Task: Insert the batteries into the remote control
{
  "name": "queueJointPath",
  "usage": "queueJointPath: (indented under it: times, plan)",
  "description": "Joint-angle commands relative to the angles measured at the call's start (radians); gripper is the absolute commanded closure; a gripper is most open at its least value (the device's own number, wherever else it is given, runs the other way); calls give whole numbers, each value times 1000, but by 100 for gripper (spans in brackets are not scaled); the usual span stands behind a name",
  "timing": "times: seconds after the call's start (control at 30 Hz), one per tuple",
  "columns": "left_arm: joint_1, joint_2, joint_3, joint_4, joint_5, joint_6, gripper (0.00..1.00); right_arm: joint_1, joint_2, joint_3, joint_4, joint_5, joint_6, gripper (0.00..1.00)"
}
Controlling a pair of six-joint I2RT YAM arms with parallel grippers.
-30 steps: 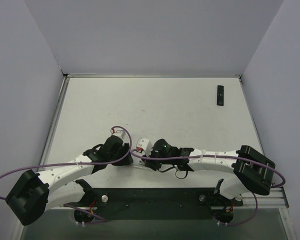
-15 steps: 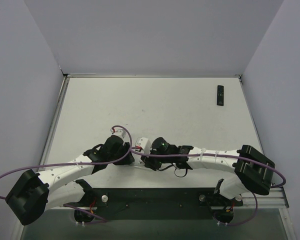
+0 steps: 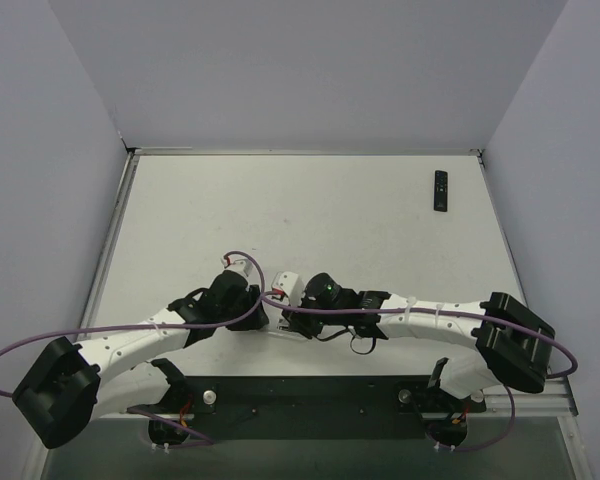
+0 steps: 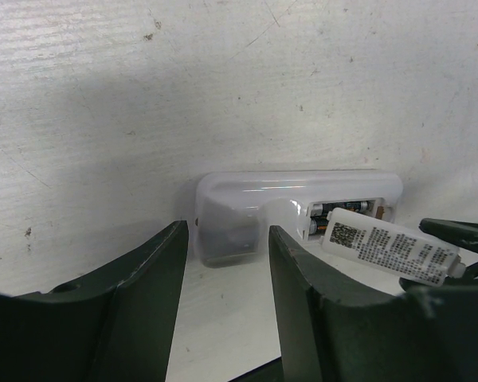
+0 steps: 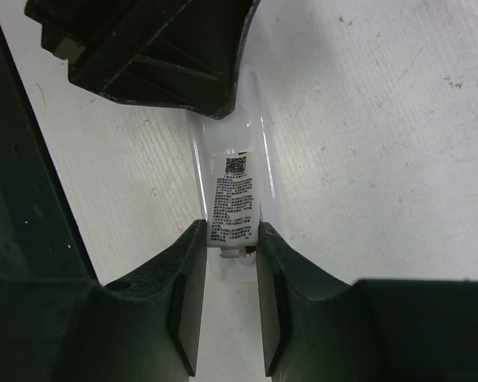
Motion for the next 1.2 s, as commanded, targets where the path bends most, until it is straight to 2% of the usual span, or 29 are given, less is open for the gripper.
queueJointPath:
  times: [0.0, 0.83, 1.17]
  plan:
    - [-6, 17, 20, 17, -15, 3, 45, 5, -48, 13, 16, 27, -9, 100]
    - [-27, 49, 32, 6, -26, 4, 46, 5, 59, 43, -3, -5, -24, 100]
    - [-29, 48, 31, 9, -23, 4, 46, 8, 69, 105, -109, -68, -70, 100]
